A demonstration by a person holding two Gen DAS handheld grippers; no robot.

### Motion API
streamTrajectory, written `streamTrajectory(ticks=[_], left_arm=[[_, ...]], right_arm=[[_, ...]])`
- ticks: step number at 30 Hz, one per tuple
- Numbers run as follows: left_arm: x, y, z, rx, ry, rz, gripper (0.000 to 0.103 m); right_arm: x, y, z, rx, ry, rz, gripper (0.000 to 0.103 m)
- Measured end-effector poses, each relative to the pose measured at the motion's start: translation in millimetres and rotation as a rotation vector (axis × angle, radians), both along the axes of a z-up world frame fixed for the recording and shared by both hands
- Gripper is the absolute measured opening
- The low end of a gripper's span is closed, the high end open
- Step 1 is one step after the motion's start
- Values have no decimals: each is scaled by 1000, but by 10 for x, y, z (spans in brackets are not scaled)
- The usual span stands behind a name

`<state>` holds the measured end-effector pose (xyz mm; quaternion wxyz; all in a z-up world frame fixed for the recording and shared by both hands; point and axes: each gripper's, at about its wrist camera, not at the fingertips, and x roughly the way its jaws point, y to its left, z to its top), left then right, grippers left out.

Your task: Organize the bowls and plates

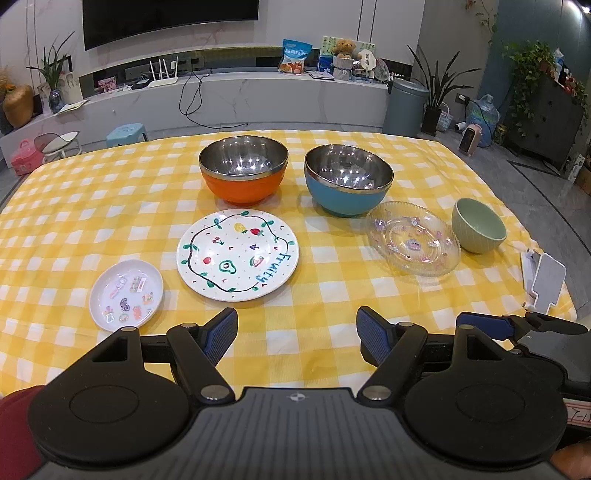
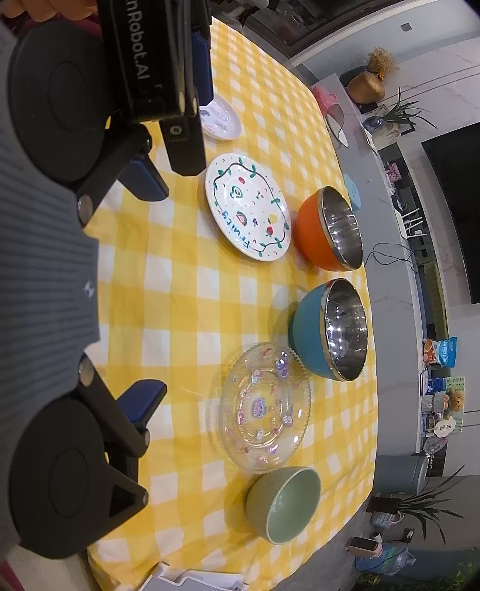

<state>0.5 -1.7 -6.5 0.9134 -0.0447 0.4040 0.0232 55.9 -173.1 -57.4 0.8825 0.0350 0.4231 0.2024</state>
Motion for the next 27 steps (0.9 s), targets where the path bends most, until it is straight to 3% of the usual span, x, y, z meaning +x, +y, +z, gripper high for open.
streamTrajectory(ticks=[27], left_arm=[[17, 9, -31, 4, 30, 3, 86]], right_arm=[[15, 11, -34, -15, 10, 0, 100]])
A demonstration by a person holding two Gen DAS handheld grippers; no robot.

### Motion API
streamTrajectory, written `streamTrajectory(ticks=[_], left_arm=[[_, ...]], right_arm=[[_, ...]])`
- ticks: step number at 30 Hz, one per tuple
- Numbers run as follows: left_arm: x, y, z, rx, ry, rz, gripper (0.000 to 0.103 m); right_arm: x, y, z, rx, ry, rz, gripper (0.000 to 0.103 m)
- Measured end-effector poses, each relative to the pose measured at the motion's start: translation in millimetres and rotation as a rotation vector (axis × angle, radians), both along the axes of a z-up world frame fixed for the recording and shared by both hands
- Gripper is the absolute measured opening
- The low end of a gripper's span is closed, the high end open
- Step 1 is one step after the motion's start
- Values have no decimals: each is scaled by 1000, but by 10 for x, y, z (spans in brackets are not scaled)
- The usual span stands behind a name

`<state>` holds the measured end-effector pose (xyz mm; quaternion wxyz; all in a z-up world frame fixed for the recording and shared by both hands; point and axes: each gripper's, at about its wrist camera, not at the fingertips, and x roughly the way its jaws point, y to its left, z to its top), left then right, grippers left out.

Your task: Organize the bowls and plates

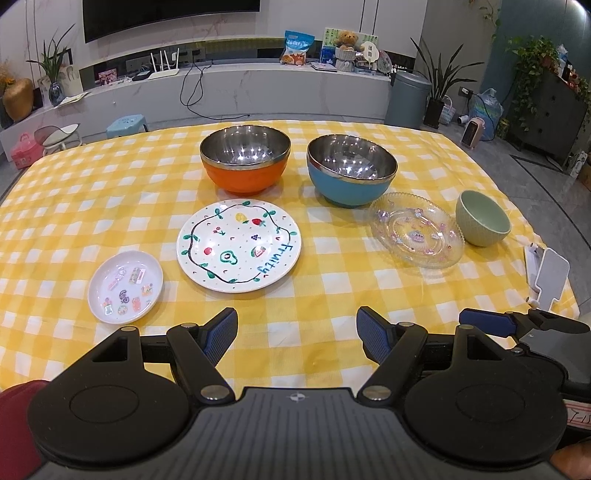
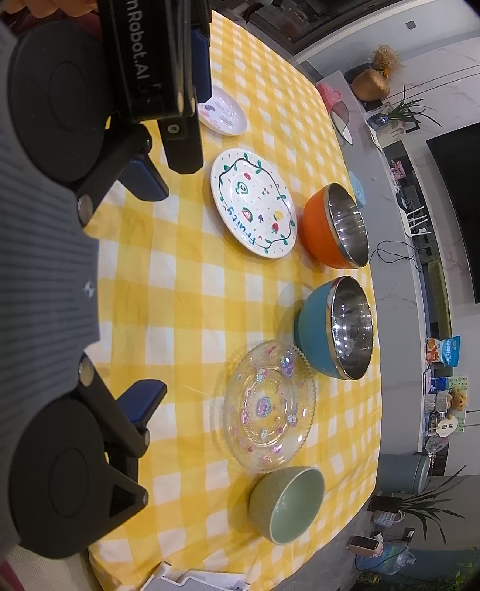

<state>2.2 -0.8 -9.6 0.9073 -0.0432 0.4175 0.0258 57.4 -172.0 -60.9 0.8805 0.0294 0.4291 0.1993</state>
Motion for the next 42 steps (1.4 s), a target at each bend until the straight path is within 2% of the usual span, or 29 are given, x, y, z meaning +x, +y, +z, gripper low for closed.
streamTrajectory(ticks=[14, 18, 32, 42], left_arm=[[28, -8, -50, 28, 10, -4, 87], [32, 20, -3, 39, -2, 11, 87], [123, 356, 548, -6, -111, 117, 87], [455, 518, 738, 22, -155, 153, 87]], right_arm=[[19, 25, -60, -21, 17, -2, 100], [23, -26, -22, 1, 11, -13, 100], [92, -551, 452, 87, -87, -149, 101], [482, -831, 928, 109, -167, -251, 101]])
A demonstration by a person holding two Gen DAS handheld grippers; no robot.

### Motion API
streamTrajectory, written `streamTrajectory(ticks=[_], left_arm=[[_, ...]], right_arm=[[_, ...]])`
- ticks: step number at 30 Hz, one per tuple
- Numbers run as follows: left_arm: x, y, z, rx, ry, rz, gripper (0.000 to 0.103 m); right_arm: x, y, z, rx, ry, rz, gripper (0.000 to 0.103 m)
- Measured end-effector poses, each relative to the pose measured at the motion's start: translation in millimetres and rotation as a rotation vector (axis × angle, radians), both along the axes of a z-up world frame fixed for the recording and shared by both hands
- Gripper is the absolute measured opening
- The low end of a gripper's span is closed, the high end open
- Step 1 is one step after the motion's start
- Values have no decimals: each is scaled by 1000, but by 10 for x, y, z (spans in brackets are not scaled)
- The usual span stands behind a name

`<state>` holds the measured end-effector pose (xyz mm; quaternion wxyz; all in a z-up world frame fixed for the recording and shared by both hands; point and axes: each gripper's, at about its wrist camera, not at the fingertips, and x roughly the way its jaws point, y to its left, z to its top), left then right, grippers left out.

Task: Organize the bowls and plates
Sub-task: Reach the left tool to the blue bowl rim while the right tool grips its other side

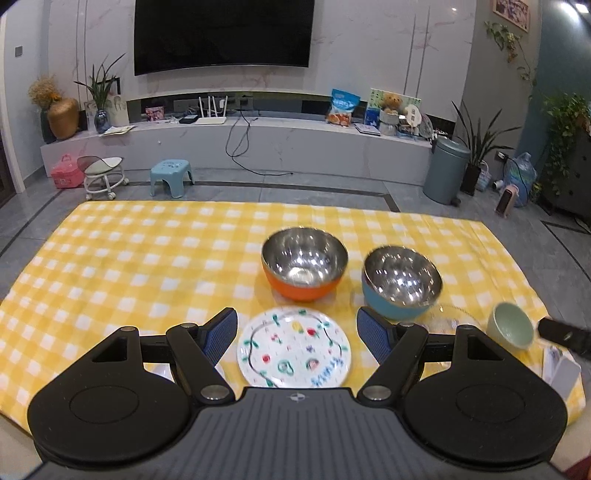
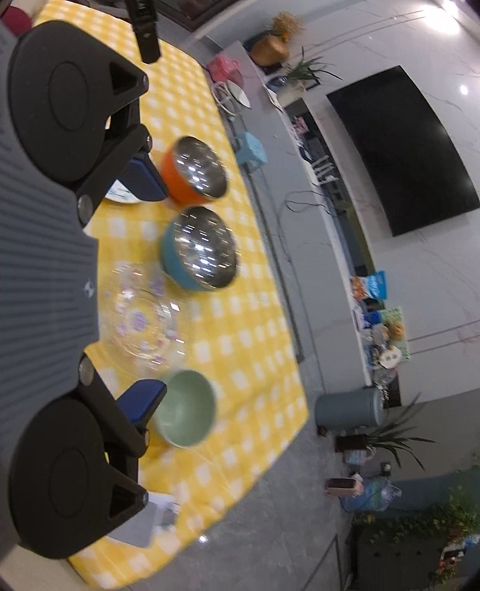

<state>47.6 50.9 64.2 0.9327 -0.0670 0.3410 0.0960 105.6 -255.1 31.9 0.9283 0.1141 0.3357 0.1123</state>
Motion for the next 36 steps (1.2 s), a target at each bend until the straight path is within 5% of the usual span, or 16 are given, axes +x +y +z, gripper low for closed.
streamTrajectory(ticks=[7, 12, 19, 23, 25, 27, 30, 36], left_arm=[[367, 78, -55, 33, 19, 11, 87], [705, 172, -178, 29, 54, 26, 87], [1183, 78, -497, -75, 144, -74, 84], [1423, 9, -738, -199, 205, -110, 81], [1497, -19, -853, -215, 223, -115, 80], [1477, -22, -951, -220, 200, -102, 70], [1450, -5, -1077, -268, 152, -80, 67], [1484, -145, -1158, -310, 118, -182, 41]], right_arm=[[474, 57, 226, -33, -51, -15, 101], [978, 194, 92, -28, -1, -5, 101], [1503, 434, -402, -7, 104, 51, 100], [1667, 513, -712, -29, 146, 53, 99], [1733, 507, -822, -18, 157, 38, 91], [1758, 514, -901, 3, 164, 40, 91], [1720, 572, -1011, 20, 161, 50, 91], [1732, 676, -1187, 38, 181, 58, 69]])
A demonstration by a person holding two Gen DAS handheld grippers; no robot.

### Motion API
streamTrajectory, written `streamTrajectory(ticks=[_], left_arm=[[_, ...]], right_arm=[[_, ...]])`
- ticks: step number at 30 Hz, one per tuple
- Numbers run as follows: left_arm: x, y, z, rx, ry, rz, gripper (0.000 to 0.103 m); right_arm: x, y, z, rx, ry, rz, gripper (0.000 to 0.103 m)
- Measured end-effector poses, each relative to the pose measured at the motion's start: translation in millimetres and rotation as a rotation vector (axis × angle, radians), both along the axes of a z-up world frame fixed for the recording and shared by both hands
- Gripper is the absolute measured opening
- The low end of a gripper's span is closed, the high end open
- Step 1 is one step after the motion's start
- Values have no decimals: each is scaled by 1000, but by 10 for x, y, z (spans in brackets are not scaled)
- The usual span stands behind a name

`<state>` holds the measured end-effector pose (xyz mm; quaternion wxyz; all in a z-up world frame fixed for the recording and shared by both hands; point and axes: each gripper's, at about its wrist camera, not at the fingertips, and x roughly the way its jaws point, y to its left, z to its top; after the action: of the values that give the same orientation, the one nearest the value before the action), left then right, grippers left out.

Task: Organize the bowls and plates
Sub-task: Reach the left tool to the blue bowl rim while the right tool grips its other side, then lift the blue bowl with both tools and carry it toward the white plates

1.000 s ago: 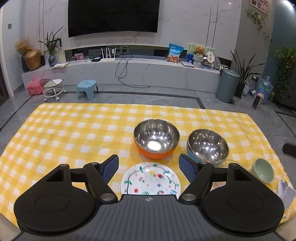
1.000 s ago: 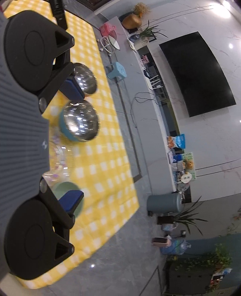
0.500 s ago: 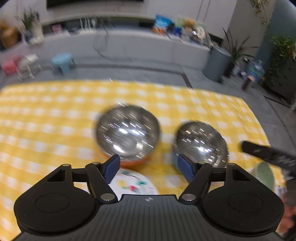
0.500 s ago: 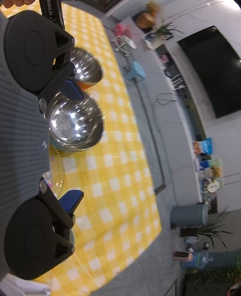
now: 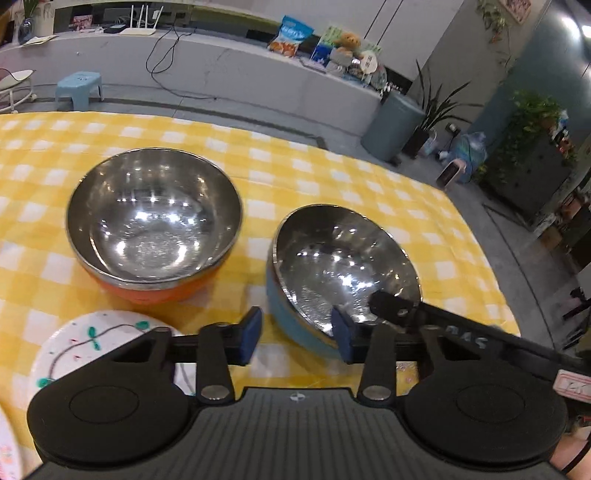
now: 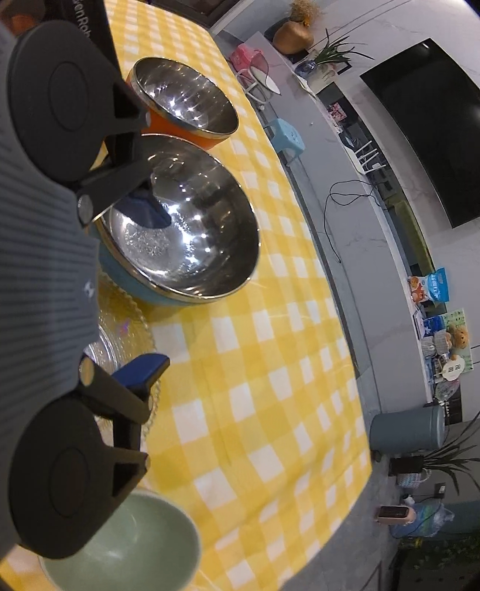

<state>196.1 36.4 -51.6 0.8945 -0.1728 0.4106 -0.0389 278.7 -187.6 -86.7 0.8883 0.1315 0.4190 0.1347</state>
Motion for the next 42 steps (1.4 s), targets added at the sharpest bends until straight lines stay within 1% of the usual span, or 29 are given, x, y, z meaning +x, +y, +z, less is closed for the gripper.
streamTrajectory(ticks=[1, 2, 3, 4, 6, 7, 10, 13, 17, 21, 30, 37, 42], left_arm=[[-9, -9, -18, -2, -11, -4, 38], [-16, -18, -36, -3, -19, -9, 34], [-19, -28, -46, 0, -21, -8, 30], [-7, -28, -47, 4, -15, -4, 29], [-7, -14, -42, -5, -10, 4, 27], [-2, -1, -47, -14, -7, 7, 26], [22, 1, -25, -16, 5, 15, 23], [-17, -41, 33, 18, -24, 7, 23], [-56, -97, 113, 55, -72, -7, 23], [-77, -119, 172, 70, -105, 0, 23], [-157, -59, 261, 44, -115, 18, 23], [-390, -21, 454, 28, -152, 18, 23], [-558, 5, 618, 19, -144, 10, 22]], right_arm=[[1, 3, -20, 8, 2, 3, 61], [5, 6, -42, 15, 4, 8, 56], [9, 7, -60, 22, 9, 13, 48], [13, 5, -73, 32, 13, 16, 39], [10, -12, -75, 64, 9, 16, 30], [6, -14, -63, 61, 9, 8, 28], [-4, -22, -35, 59, 2, 10, 24], [-20, -40, -2, 71, 1, 5, 23], [-45, -54, 61, 67, -22, 7, 22], [-58, -71, 109, 82, -29, 7, 22], [-113, -80, 215, 108, -40, 5, 22], [-278, -120, 426, 145, -48, 3, 22], [-447, -170, 563, 167, -24, 11, 22]])
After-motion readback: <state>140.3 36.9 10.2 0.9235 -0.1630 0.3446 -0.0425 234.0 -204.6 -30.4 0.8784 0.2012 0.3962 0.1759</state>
